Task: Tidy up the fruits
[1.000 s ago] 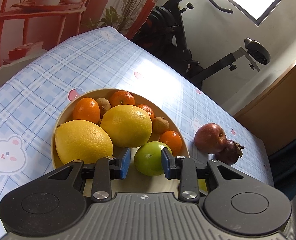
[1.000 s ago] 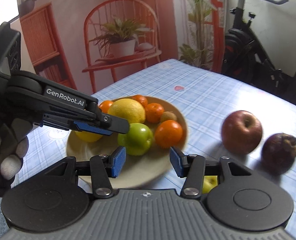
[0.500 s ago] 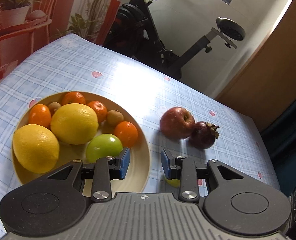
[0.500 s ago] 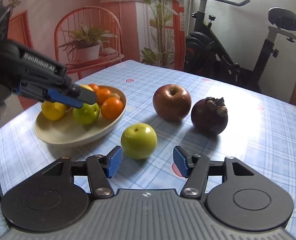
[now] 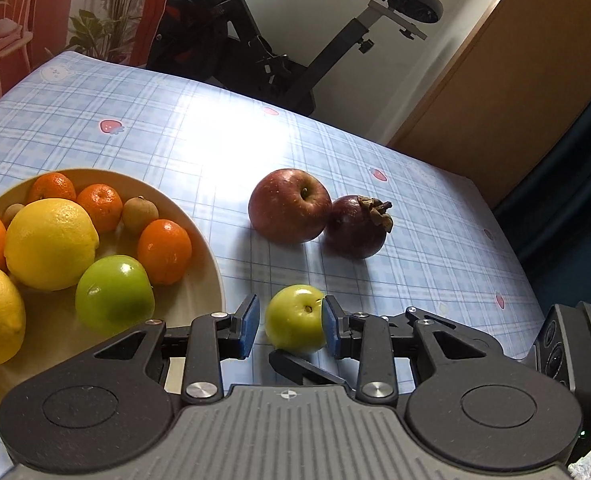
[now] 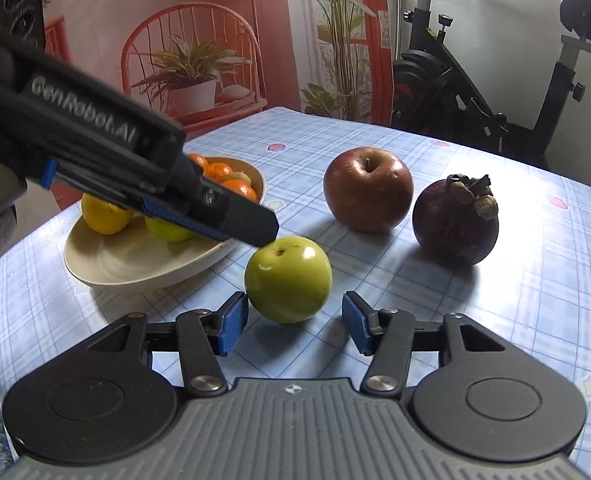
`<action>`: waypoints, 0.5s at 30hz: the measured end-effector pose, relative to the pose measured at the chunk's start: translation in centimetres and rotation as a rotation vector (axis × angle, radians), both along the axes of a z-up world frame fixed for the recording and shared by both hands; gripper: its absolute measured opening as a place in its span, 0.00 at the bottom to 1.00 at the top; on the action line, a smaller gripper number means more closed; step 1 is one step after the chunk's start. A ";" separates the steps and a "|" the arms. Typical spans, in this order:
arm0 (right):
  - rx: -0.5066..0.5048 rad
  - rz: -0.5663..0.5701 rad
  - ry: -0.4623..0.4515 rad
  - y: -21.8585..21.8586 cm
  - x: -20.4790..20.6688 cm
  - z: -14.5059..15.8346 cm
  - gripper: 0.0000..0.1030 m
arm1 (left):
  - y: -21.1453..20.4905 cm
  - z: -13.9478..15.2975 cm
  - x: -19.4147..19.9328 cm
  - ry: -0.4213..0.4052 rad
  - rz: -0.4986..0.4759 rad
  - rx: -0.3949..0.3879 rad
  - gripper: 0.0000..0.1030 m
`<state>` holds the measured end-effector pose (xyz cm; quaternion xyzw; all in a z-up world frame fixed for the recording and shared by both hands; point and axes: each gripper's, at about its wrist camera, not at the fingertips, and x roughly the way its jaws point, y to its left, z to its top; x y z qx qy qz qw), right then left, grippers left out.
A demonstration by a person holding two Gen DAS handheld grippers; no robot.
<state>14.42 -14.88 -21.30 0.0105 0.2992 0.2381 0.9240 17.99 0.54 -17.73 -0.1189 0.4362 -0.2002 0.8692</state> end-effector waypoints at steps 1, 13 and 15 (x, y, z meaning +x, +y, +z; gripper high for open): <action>0.003 0.002 0.002 0.0 0.0 0.0 0.53 | 0.1 -0.1 0.2 0.006 0.006 -0.005 0.34; 0.037 0.013 0.008 -0.3 0.4 -0.1 0.53 | -0.1 -0.9 1.6 0.059 0.019 -0.026 0.34; 0.049 0.015 0.010 -0.4 0.3 0.0 0.52 | -0.3 -1.1 1.7 0.061 0.015 -0.013 0.34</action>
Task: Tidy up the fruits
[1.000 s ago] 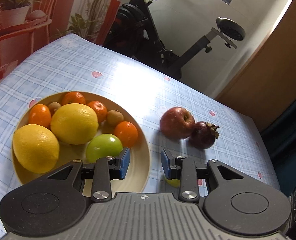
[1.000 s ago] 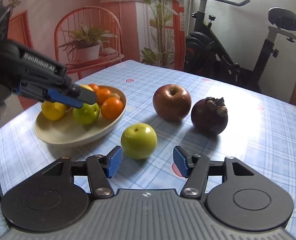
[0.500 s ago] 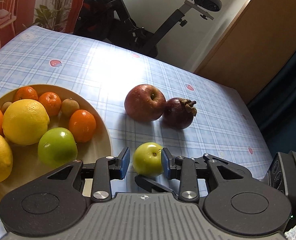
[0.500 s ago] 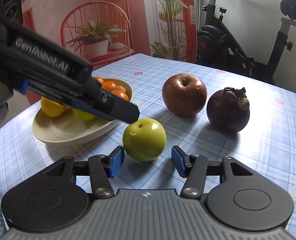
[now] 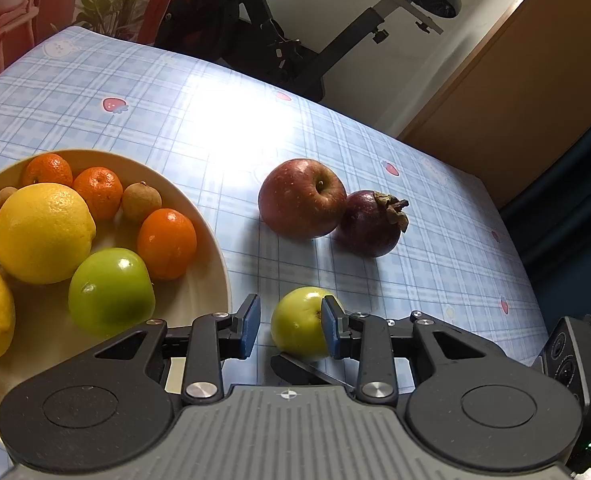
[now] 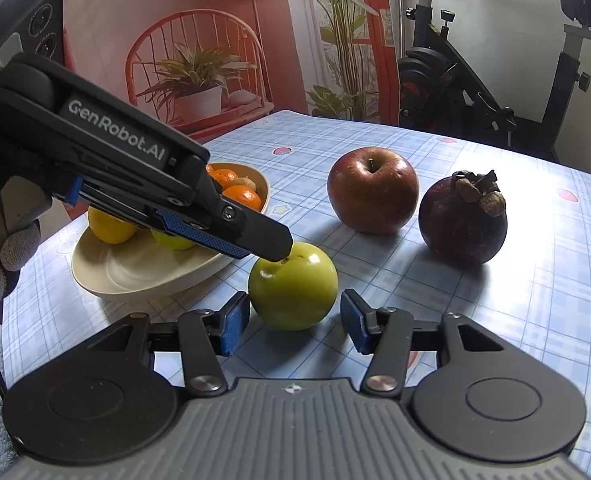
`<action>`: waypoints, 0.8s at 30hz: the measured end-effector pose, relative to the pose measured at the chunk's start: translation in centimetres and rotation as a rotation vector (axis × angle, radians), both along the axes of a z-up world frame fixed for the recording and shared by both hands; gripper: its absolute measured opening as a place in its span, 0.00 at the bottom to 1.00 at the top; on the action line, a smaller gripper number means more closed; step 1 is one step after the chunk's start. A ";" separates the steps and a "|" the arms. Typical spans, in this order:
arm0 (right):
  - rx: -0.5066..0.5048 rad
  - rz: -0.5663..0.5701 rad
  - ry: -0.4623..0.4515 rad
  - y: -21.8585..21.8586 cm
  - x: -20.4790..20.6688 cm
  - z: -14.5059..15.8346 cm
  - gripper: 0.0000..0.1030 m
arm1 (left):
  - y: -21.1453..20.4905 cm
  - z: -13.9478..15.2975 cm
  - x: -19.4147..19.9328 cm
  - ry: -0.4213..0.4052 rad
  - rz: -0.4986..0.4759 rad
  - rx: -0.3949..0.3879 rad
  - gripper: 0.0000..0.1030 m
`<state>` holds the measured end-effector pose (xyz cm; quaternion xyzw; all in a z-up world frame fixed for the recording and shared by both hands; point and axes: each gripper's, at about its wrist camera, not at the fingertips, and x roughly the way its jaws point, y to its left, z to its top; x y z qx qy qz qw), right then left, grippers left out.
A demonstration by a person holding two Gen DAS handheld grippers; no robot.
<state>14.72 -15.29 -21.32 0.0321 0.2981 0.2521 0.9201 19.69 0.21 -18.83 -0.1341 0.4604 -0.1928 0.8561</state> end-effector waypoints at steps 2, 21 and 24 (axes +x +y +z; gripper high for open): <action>0.014 -0.005 0.004 -0.3 0.0 0.1 0.51 | -0.2 -0.1 0.0 0.001 -0.007 0.005 0.34; 0.064 0.002 -0.070 -0.9 -1.5 0.8 0.48 | -0.9 1.2 -0.8 -0.030 -0.025 0.033 0.34; 0.083 0.010 -0.065 -0.4 -1.6 1.2 0.48 | -0.5 1.8 -1.4 -0.035 -0.026 0.050 0.34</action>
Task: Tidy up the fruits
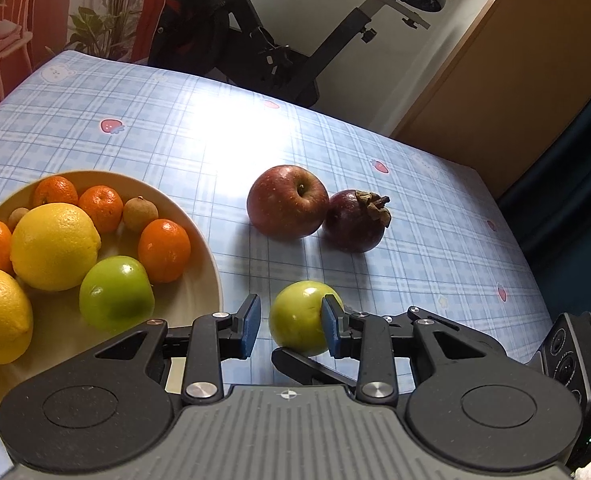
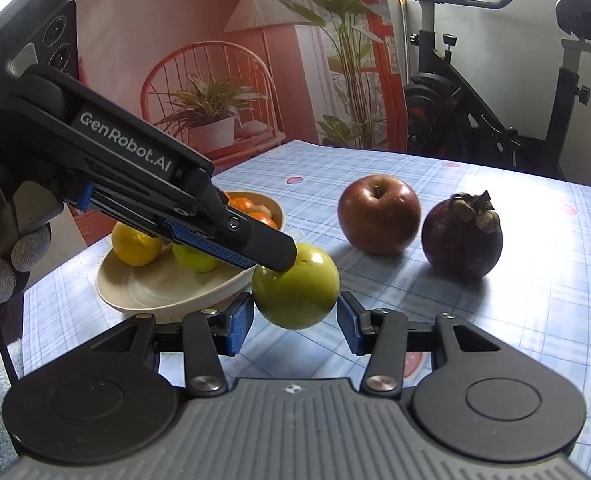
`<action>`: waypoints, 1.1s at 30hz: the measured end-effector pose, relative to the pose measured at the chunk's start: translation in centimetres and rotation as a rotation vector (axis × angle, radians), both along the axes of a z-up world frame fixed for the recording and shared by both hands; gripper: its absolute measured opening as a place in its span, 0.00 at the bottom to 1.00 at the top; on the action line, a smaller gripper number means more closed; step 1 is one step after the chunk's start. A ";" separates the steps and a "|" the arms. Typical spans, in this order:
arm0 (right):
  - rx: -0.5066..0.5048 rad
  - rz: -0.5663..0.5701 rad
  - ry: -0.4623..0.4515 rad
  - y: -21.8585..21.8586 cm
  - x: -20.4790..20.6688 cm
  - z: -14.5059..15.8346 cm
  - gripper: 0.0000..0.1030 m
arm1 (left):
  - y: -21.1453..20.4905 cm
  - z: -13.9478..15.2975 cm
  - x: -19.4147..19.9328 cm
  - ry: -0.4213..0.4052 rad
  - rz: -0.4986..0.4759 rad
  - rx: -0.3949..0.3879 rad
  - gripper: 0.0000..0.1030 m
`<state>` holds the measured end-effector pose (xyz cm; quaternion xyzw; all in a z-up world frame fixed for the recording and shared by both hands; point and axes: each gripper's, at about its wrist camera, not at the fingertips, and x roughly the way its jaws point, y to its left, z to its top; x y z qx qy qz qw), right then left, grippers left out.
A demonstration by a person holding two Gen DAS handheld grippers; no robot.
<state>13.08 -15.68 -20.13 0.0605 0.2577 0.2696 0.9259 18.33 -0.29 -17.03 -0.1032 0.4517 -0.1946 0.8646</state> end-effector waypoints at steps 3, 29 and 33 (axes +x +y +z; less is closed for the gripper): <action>0.034 0.012 0.004 0.7 0.4 0.9 0.48 | 1.5 0.7 -0.5 0.010 0.013 -0.033 0.34; 0.042 0.228 0.140 11.0 4.6 0.5 0.47 | 11.9 0.8 -2.5 0.074 0.196 0.022 0.34; 0.004 0.234 0.136 11.6 4.1 0.0 0.48 | 12.0 0.7 -2.3 0.072 0.216 0.065 0.30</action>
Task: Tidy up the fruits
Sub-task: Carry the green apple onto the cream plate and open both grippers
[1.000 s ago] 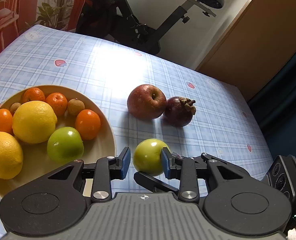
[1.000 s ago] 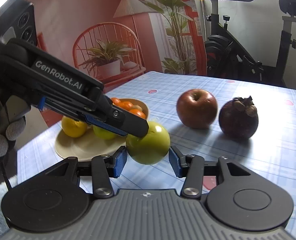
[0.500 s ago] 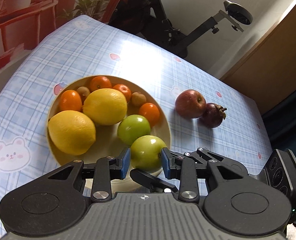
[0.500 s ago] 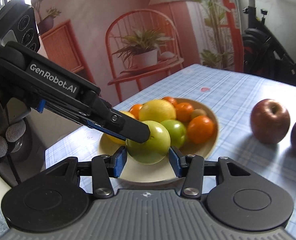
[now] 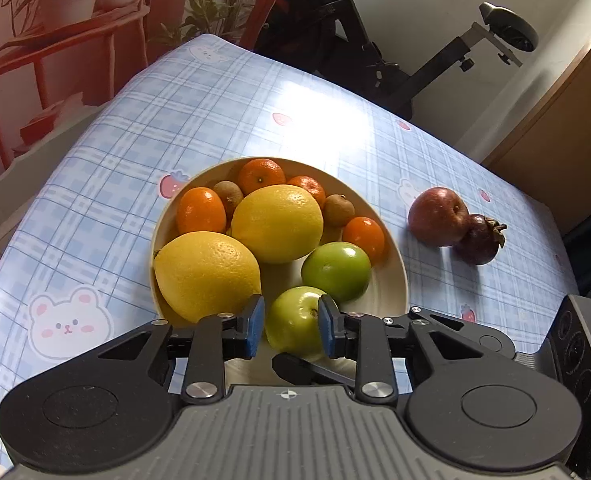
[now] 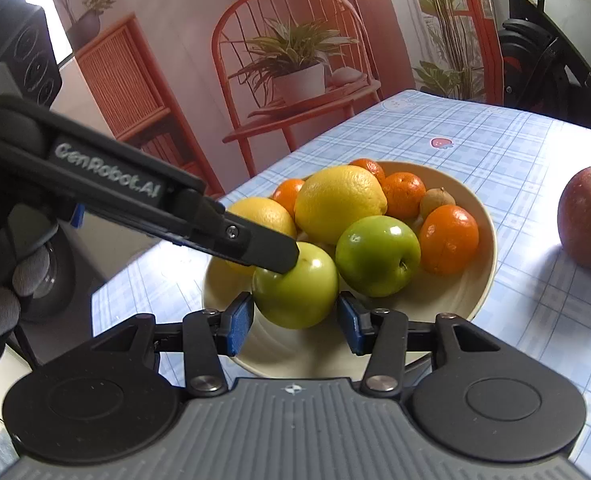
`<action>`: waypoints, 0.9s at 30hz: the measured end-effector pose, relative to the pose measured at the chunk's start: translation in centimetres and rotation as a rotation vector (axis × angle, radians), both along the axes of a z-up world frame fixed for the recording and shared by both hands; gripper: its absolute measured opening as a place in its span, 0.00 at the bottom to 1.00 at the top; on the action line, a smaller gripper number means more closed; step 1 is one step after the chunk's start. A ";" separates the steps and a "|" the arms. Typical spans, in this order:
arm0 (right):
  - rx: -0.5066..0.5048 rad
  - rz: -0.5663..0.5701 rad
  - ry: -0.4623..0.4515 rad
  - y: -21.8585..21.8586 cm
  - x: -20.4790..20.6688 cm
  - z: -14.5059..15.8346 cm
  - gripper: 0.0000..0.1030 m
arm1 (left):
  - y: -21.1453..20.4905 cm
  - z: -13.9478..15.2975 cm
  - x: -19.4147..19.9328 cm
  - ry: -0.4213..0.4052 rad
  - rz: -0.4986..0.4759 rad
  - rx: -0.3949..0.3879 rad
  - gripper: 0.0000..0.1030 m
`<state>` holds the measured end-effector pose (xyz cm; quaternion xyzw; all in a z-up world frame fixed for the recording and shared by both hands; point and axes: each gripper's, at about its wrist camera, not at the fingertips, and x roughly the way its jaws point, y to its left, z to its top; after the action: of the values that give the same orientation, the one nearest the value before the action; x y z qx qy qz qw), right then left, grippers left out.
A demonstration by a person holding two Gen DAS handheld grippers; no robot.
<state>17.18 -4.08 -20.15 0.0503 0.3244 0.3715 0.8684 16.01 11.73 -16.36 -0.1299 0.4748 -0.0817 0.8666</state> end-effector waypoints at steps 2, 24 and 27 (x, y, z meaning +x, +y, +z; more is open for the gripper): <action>0.029 -0.009 0.017 -0.5 0.0 -0.1 0.48 | -0.1 0.0 0.1 -0.005 -0.004 0.007 0.30; 0.043 -0.035 -0.029 -0.9 -0.3 1.4 0.30 | 0.0 0.4 0.1 -0.041 0.018 -0.010 0.27; 0.047 -0.038 -0.037 -0.9 -0.1 1.5 0.30 | 0.2 0.7 -0.1 -0.050 0.028 -0.010 0.27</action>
<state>17.09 -4.97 -18.65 0.0699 0.2984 0.3633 0.8798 15.95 11.96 -15.69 -0.1387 0.4506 -0.0751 0.8787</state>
